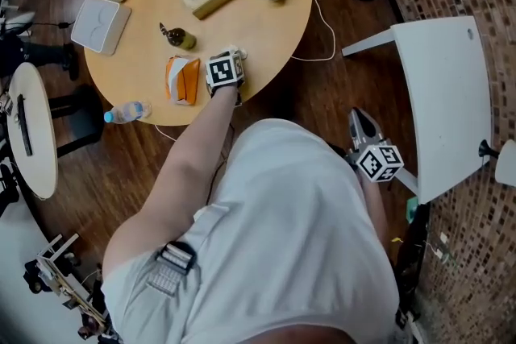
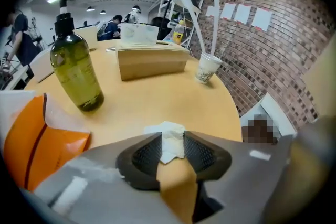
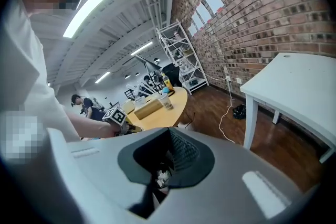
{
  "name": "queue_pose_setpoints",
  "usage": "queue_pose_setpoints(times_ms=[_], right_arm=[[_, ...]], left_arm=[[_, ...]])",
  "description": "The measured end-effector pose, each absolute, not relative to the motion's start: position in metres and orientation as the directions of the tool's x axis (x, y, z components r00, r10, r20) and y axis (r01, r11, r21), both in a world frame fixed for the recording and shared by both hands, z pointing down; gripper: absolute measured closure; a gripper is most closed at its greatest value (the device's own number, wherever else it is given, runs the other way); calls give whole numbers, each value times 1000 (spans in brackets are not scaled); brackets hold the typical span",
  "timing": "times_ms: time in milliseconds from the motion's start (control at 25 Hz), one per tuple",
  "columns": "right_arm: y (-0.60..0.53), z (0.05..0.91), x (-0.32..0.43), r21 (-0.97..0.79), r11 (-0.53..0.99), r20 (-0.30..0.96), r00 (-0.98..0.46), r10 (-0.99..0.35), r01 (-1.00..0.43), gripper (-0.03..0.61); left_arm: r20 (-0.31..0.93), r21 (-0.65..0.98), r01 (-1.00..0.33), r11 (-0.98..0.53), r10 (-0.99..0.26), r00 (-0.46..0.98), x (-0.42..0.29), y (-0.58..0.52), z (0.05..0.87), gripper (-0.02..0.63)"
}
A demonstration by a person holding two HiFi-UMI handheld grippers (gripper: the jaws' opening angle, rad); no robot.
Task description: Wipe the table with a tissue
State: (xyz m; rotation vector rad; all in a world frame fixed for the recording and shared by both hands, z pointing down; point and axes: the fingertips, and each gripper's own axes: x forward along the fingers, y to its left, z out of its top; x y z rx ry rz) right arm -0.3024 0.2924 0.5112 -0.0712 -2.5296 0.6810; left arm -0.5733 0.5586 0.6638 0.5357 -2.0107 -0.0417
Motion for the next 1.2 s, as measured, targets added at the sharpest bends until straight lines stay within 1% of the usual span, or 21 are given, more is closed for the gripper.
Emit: queue_pose_setpoints(times_ms=[80, 200, 280, 320, 360, 440, 480, 560, 680, 800, 920, 1080, 1200], right_arm=[[287, 511, -301, -488, 866, 468, -870, 156, -107, 571], [284, 513, -298, -493, 860, 474, -870, 137, -133, 571], [282, 515, -294, -508, 849, 473, -871, 130, -149, 571], [280, 517, -292, -514, 843, 473, -872, 127, -156, 571], [279, 519, -290, -519, 839, 473, -872, 125, -161, 571], [279, 523, -285, -527, 833, 475, -871, 123, -169, 571], [278, 524, -282, -530, 830, 475, -871, 123, -172, 571], [276, 526, -278, -540, 824, 470, -874, 125, -172, 571], [267, 527, -273, -552, 815, 460, -879, 125, -173, 571], [253, 528, -267, -557, 812, 454, -882, 122, -175, 571], [240, 526, -257, -559, 808, 447, -889, 100, -190, 571], [229, 533, -249, -554, 806, 442, -894, 73, -208, 571], [219, 538, -252, -564, 806, 432, -896, 104, -178, 571]], left_arm=[[842, 267, -335, 904, -388, -374, -574, 556, 667, 466], [828, 269, -364, 892, -407, -385, -580, 553, 664, 450], [819, 317, -385, 867, -455, -350, -575, 543, 664, 302], [820, 323, -390, 862, -461, -341, -574, 541, 664, 296], [824, 314, -389, 866, -452, -341, -574, 541, 665, 301], [838, 299, -360, 884, -423, -344, -574, 544, 669, 388], [844, 308, -340, 889, -420, -334, -572, 544, 672, 405], [848, 318, -321, 892, -419, -324, -569, 542, 675, 418], [824, 269, -362, 893, -408, -394, -580, 548, 667, 473], [771, 302, -417, 857, -477, -422, -571, 533, 650, 486], [715, 352, -501, 791, -572, -402, -550, 498, 634, 489], [634, 461, -636, 619, -731, -253, -506, 434, 622, 489], [594, 461, -744, 484, -791, -147, -458, 393, 606, 489]])
